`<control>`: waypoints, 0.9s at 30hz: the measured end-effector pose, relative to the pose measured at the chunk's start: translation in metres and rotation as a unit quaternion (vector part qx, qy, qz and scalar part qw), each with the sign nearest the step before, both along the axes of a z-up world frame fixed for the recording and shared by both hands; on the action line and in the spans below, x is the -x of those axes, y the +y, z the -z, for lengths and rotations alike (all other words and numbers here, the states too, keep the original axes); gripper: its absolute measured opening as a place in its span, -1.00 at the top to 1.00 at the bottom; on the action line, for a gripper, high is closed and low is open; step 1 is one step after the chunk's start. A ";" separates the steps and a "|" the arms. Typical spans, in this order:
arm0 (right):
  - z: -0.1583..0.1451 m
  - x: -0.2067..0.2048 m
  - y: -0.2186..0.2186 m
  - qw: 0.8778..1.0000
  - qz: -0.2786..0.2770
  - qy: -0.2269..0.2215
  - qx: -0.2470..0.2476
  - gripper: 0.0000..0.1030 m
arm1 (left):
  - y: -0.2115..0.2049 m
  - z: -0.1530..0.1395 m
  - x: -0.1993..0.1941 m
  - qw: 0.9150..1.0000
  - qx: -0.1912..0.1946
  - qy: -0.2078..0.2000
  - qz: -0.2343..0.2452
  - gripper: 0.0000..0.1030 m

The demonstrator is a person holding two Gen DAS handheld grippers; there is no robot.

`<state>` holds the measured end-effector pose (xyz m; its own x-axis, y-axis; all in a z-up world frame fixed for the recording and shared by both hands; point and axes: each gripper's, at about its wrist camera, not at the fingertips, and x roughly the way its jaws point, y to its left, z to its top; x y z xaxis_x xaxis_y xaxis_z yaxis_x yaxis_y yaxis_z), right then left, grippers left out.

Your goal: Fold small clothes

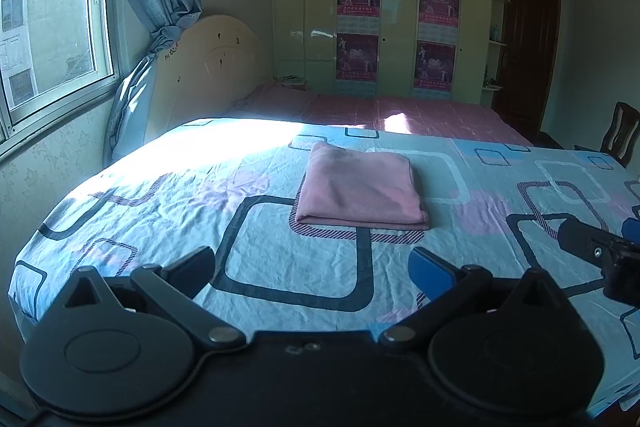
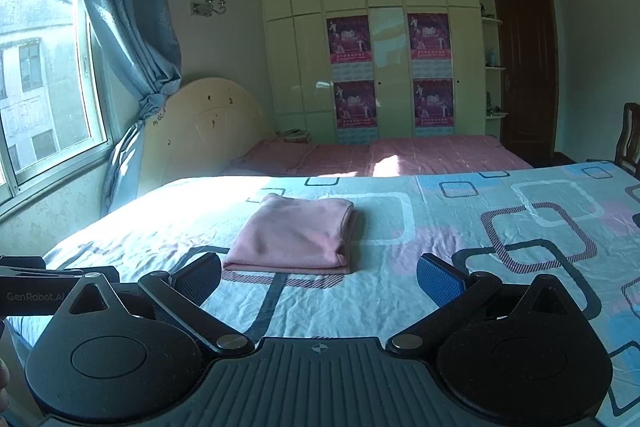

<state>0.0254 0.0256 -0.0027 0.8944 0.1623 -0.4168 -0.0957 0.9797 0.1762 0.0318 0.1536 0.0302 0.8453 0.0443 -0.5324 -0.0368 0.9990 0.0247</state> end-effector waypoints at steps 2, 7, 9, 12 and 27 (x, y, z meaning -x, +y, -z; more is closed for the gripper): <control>0.000 -0.001 0.000 1.000 0.000 0.001 0.002 -0.99 | 0.000 0.000 0.000 1.000 0.001 0.000 0.000 -0.99; 0.001 -0.003 0.001 1.000 0.002 0.004 0.002 -0.99 | 0.000 0.000 0.000 1.000 0.000 0.000 0.000 -0.99; 0.001 -0.004 0.002 1.000 0.002 0.004 0.001 -0.99 | 0.000 0.000 0.000 1.000 -0.001 0.000 0.001 -0.99; 0.001 -0.005 0.003 1.000 0.001 0.005 0.000 -0.99 | 0.002 0.000 -0.002 1.000 -0.002 0.000 0.001 -0.99; 0.012 -0.020 -0.001 1.000 0.012 0.020 -0.004 -0.99 | 0.001 0.014 -0.031 1.000 -0.002 0.003 0.027 -0.98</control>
<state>0.0456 0.0245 -0.0147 0.8806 0.1456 -0.4509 -0.0658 0.9800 0.1881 0.0626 0.1549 0.0158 0.8434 0.0008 -0.5373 0.0171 0.9995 0.0283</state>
